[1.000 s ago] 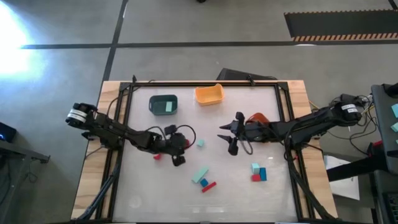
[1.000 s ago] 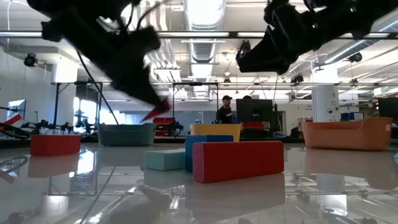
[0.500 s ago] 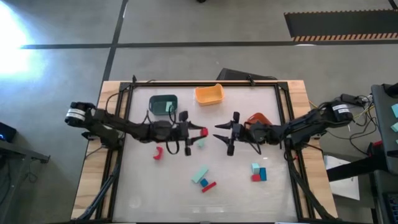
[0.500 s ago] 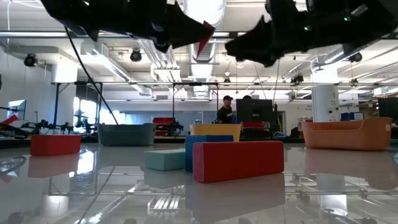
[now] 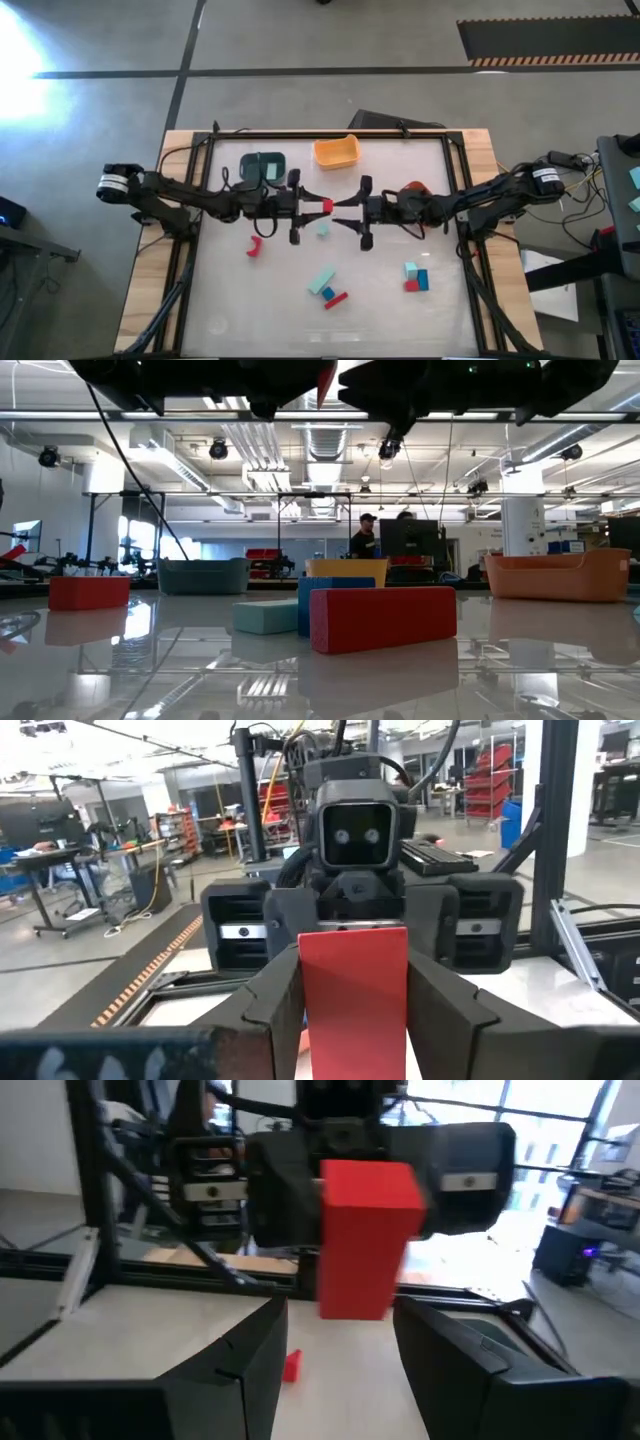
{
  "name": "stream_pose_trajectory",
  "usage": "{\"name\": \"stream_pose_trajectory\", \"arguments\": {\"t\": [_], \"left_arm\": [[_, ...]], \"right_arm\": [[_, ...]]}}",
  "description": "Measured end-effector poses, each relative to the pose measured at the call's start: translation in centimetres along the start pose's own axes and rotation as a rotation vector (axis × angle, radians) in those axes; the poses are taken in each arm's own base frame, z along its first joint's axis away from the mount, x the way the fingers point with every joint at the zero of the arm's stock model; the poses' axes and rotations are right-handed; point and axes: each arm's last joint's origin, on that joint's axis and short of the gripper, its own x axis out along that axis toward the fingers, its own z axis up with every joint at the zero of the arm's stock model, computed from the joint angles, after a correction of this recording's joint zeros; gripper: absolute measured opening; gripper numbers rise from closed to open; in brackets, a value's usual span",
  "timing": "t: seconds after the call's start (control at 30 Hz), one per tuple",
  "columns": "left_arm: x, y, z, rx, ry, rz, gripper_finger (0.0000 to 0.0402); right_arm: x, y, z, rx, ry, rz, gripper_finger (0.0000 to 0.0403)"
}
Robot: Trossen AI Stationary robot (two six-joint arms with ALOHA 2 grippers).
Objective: Sort & place blocks by color
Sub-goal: Put the orange block into the yellow bin
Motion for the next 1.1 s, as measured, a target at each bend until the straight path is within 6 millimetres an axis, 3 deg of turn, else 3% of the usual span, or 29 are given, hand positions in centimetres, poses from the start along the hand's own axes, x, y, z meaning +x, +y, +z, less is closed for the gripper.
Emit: {"name": "stream_pose_trajectory", "arguments": {"t": [0.6, 1.1], "left_arm": [[0.2, -0.2, 0.8, -0.03, -0.113, -0.009, 0.0125], [0.1, 0.0, 0.5, -0.032, -0.095, 0.047, 0.0125]], "right_arm": [[1.1, -0.3, 1.5, -0.025, -0.043, -0.056, 0.0176], [1.0, -0.9, 1.3, 0.033, 0.025, -0.057, 0.0176]]}}
